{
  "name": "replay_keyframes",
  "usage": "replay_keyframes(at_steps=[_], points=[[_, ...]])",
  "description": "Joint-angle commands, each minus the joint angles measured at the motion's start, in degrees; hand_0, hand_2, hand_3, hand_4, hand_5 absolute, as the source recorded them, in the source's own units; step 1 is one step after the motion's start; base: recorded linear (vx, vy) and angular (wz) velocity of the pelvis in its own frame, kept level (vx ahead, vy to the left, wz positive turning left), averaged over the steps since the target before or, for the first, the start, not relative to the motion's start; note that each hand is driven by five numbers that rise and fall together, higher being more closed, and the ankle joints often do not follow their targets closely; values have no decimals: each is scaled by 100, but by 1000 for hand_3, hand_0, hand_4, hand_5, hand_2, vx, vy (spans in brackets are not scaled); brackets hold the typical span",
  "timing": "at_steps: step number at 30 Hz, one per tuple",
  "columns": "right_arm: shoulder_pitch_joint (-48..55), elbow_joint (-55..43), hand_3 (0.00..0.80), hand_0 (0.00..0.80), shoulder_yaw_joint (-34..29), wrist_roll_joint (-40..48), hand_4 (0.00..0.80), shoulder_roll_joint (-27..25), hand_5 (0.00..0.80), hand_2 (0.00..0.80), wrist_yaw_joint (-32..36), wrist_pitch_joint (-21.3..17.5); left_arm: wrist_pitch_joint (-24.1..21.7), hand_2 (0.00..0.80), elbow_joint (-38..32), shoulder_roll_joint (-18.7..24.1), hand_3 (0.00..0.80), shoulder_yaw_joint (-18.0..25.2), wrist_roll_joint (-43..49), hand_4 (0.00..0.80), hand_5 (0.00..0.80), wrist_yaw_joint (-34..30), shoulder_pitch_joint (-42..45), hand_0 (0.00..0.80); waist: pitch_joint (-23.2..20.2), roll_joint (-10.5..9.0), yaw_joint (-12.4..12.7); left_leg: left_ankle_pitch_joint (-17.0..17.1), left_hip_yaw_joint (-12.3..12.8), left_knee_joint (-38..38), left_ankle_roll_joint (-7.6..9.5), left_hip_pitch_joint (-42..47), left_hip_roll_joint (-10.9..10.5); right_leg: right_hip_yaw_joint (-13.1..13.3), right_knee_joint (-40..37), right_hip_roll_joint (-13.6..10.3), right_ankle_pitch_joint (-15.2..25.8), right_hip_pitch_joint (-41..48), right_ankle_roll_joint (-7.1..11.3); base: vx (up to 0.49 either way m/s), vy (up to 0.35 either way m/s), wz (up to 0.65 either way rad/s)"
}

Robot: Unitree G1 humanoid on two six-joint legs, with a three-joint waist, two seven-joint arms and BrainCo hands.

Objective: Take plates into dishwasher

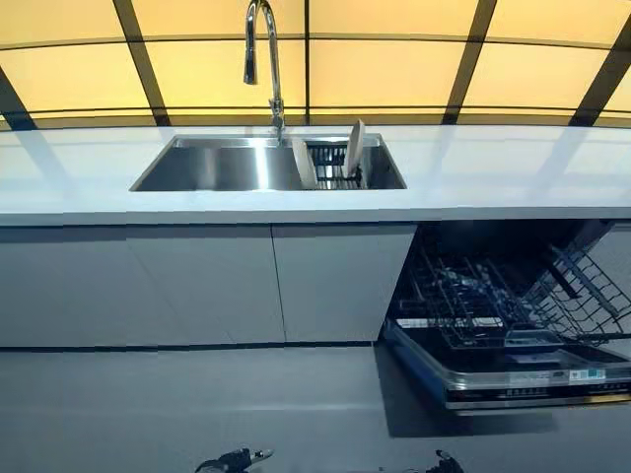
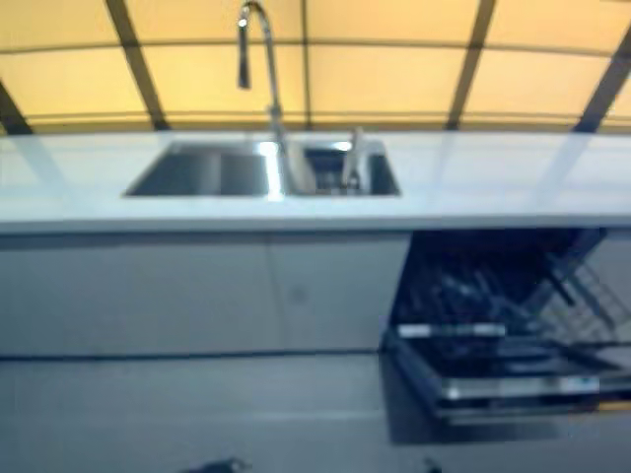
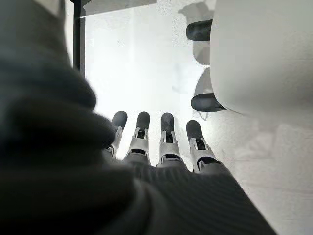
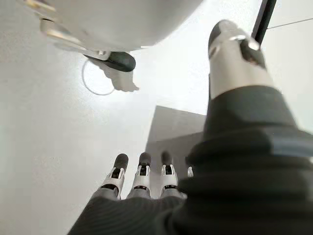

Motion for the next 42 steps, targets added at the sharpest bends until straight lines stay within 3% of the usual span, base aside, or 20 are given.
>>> replay_keyframes(at_steps=[1,6,10,18,23,33,42], points=[[-336,231,0,0,216,28,0,149,0,0,70,34,72,0,382,-262,0,-56,-206,0,0,115,-159,0,197,-41,-97,-100,-287,12,366,-62,-483,-250,203,-11,-154,139,188,0,0,0],[-308,148,0,0,266,-298,0,134,0,0,120,31,47,0,406,-278,0,98,-241,0,0,-138,-52,0,179,-68,-53,-80,-327,12,357,-102,-494,-281,163,-11,-130,140,190,0,0,0],[-331,86,0,0,421,-643,0,113,0,0,109,-10,-15,0,391,-246,0,3,10,0,0,77,-81,0,182,-88,-41,-65,-343,12,362,-146,-509,-275,148,-1,-120,115,189,0,0,0],[-421,-30,0,0,594,-726,0,118,0,0,218,89,287,0,414,-253,0,-54,-139,0,0,-194,-140,0,198,-132,-18,-56,-342,12,380,-174,-515,-259,161,-5,-86,73,203,0,0,0],[-407,-48,0,0,558,-680,0,136,0,0,263,101,86,0,403,-261,0,-62,-95,0,0,-444,-125,0,183,-146,-14,-57,-317,12,383,-185,-512,-257,165,-16,-73,56,215,0,0,0],[-589,-127,0,0,796,-1000,0,80,0,0,575,385,178,0,355,-196,0,-152,97,0,0,-83,-264,0,318,-163,11,-46,-312,12,425,-210,-513,-224,264,-20,-83,-35,204,0,0,0],[-621,-223,0,0,1062,-1999,0,15,0,0,700,533,477,0,355,-112,0,-160,224,0,0,28,-258,0,281,-248,61,-42,-356,12,425,-195,-498,-244,312,22,-147,17,197,35,-1,0]])
